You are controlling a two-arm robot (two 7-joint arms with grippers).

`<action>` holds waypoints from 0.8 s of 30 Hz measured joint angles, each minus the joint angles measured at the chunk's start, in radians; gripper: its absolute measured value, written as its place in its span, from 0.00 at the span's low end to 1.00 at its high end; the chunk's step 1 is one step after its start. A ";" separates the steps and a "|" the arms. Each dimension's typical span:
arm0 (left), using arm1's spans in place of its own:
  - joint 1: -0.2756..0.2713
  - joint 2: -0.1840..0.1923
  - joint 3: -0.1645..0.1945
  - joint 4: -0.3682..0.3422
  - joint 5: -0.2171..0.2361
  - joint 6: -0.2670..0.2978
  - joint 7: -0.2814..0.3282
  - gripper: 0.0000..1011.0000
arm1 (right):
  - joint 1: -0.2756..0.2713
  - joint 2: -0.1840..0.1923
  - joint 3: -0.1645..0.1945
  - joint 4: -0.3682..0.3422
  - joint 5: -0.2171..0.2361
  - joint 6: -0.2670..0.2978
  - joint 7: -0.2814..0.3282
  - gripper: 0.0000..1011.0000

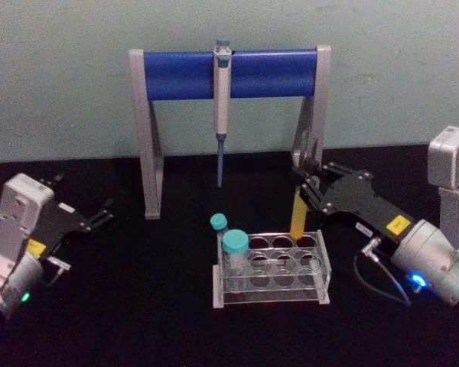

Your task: Pick up the test tube from the test tube rack, shake it, then place it back into the test tube rack.

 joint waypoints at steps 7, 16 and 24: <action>0.000 0.000 0.000 0.000 0.000 0.000 0.000 1.00 | 0.012 -0.006 -0.033 0.005 0.037 0.003 0.044 0.22; 0.000 0.000 0.000 0.000 0.000 0.000 0.000 1.00 | 0.095 -0.053 -0.075 0.102 0.046 -0.032 0.055 0.22; 0.000 0.000 0.000 0.000 0.000 0.000 0.000 1.00 | 0.129 -0.091 -0.068 0.167 0.010 -0.054 -0.009 0.22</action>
